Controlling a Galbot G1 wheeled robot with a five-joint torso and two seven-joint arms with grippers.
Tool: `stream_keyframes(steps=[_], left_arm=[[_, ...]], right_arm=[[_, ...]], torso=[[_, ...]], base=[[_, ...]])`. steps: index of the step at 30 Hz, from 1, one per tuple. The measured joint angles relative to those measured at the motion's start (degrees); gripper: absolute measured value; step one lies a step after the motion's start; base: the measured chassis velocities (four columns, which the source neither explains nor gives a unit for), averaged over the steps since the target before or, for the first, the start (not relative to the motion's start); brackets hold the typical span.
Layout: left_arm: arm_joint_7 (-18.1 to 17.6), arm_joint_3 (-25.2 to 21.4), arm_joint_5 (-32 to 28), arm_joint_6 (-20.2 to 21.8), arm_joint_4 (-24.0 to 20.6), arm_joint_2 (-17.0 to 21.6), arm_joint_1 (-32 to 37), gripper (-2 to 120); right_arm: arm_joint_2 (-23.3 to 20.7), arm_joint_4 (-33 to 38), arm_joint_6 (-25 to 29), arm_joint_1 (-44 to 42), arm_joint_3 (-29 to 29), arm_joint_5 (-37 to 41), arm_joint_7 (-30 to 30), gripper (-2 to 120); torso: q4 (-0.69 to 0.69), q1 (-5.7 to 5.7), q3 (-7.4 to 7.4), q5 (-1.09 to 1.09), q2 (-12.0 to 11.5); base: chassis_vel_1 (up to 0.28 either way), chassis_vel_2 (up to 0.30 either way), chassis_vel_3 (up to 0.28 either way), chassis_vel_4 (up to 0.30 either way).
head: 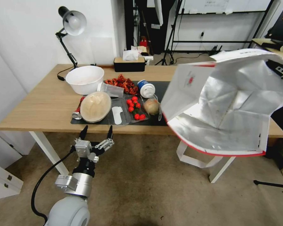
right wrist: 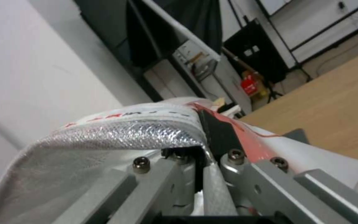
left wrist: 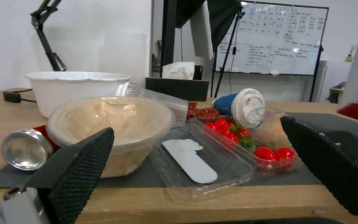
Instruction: Pick up the food delivery bag from the floor and place it on the table.
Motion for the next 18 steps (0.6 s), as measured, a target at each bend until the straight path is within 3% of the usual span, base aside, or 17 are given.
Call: stream_keyframes(steps=[9, 14, 18], left_arm=[[0.7, 0.2, 1.9, -0.9, 0.2, -0.6, 1.1, 100], [0.9, 0.3, 2.4, -1.1, 0.3, -0.8, 1.2, 100], [0.9, 0.3, 2.7, -1.2, 0.3, -1.2, 1.5, 100]], right_arm=[[-0.1, -7.3, 0.2, 9.6, -12.5, -5.5, 0.3, 0], [-0.1, -10.2, 0.2, 13.6, -15.8, -8.1, 0.0, 0], [-0.4, -12.4, 0.1, 16.9, -17.3, -8.2, -0.4, 14]], torso=[[0.05, -0.01, -0.01, 0.01, 0.0], [0.04, -0.01, -0.01, 0.02, 0.0], [0.05, -0.01, -0.02, 0.01, 0.0]], base=[[0.000, 0.000, 0.000, 0.000], [0.000, 0.000, 0.000, 0.000], [0.000, 0.000, 0.000, 0.000]])
